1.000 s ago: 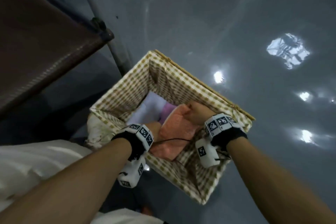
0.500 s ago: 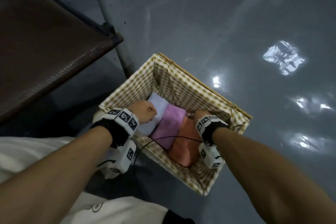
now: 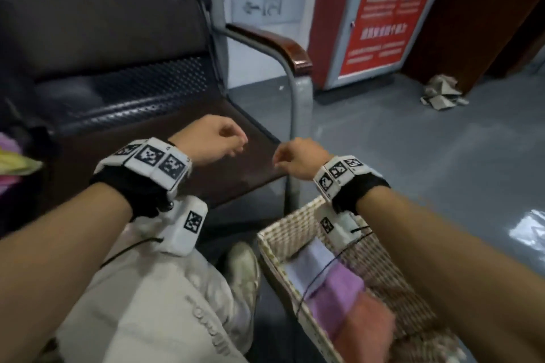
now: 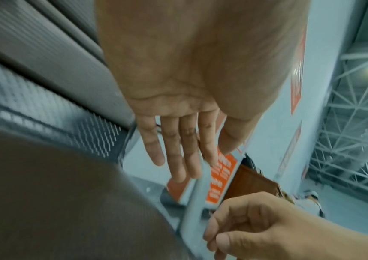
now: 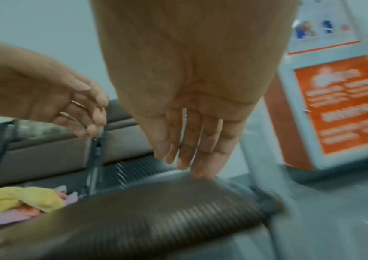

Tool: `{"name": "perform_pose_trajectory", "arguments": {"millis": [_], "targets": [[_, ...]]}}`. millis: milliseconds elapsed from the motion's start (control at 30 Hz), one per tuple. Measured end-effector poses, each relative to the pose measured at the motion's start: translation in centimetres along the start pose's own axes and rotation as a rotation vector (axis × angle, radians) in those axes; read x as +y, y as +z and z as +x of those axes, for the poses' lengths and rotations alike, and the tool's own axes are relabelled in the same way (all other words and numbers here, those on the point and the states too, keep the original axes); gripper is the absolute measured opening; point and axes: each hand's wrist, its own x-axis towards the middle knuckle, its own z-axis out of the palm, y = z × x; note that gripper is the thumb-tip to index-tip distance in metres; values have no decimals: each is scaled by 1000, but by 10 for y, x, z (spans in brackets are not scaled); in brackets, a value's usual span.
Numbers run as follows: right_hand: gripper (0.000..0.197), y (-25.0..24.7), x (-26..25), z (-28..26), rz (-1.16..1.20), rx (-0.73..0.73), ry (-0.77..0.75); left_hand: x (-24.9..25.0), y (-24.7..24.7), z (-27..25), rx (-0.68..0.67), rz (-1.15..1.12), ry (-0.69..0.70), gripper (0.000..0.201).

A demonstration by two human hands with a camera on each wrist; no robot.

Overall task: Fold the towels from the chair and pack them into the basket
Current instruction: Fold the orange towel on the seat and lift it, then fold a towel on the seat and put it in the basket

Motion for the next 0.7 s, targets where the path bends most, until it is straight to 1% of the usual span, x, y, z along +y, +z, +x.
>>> {"name": "perform_pose_trajectory", "arguments": {"millis": [67,133,233,300,367,467,600,633,667,700], "targets": [[11,-22,-53,30,-7,37,-123,-6,-54,-13,130,-13,-10,8],[10,-36,-106,55,-24,37,-229,-19,-103,-30,251,-16,-34,7],[12,-42,-184,88,-58,25,-376,-50,-162,-61,408,12,-92,5],[15,-38,-232,106,-80,3,-458,-79,-191,-84,478,15,-154,7],[16,-25,-275,121,-100,-40,-528,-112,-213,-108,516,3,-234,14],[17,5,-329,138,-115,-118,-619,-161,-237,-146,556,27,-365,16],[17,63,-381,153,-81,-210,-717,-220,-250,-188,596,135,-545,17],[18,80,-390,156,-77,-238,-739,-235,-251,-197,585,167,-579,18],[19,97,-397,159,-78,-265,-758,-247,-251,-204,543,223,-626,22],[20,113,-404,162,-75,-289,-768,-258,-251,-209,477,292,-690,31]]}}
